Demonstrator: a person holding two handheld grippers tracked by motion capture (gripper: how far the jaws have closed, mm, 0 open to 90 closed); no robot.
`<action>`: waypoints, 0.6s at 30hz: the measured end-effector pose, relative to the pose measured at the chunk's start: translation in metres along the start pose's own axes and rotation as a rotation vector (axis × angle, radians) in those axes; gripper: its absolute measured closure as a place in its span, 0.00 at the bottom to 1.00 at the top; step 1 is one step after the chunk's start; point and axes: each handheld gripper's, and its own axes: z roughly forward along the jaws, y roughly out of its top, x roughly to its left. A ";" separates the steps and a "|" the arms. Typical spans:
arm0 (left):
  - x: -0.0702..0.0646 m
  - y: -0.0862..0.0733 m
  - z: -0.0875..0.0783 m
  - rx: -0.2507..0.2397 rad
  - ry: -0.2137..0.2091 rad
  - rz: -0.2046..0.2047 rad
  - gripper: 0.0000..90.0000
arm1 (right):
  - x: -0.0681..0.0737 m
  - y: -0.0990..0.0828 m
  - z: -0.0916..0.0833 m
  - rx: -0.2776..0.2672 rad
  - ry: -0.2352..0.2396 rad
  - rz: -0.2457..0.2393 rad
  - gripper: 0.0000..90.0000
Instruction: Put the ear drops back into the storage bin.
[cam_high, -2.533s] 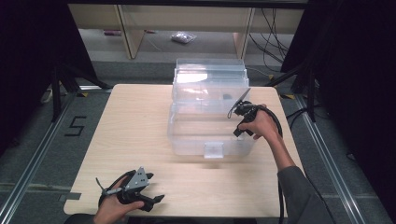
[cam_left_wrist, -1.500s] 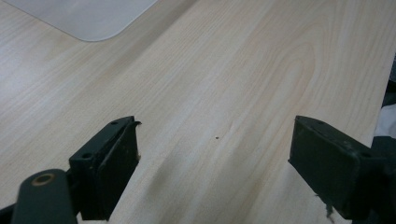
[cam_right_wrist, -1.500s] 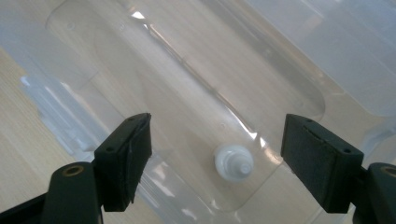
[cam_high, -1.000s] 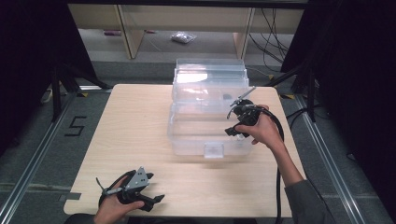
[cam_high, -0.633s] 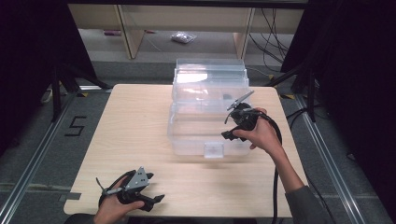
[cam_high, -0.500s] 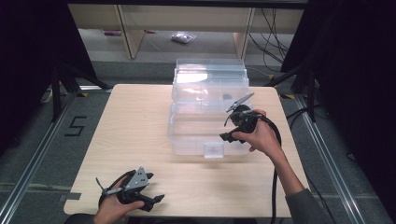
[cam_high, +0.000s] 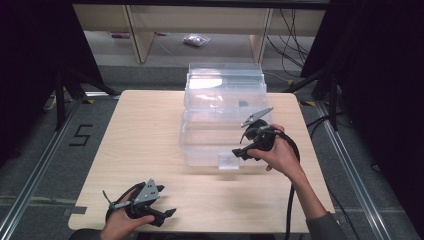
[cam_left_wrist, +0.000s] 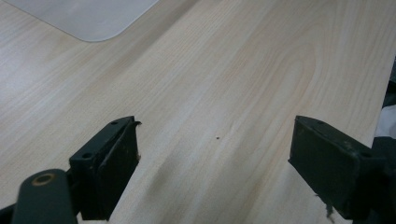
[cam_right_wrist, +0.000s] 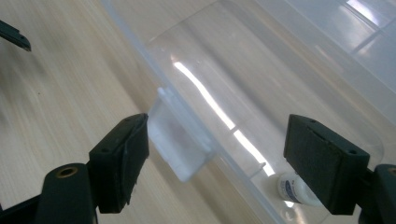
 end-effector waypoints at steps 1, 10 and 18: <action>0.000 0.000 0.000 0.002 -0.001 0.002 0.17 | 0.002 -0.001 -0.002 -0.003 0.018 -0.010 0.26; 0.000 0.000 0.000 0.000 0.005 0.002 0.17 | 0.013 -0.008 -0.003 -0.043 0.021 -0.039 0.26; 0.000 0.000 0.000 0.001 0.004 0.002 0.17 | 0.023 -0.019 -0.002 -0.089 0.048 -0.048 0.25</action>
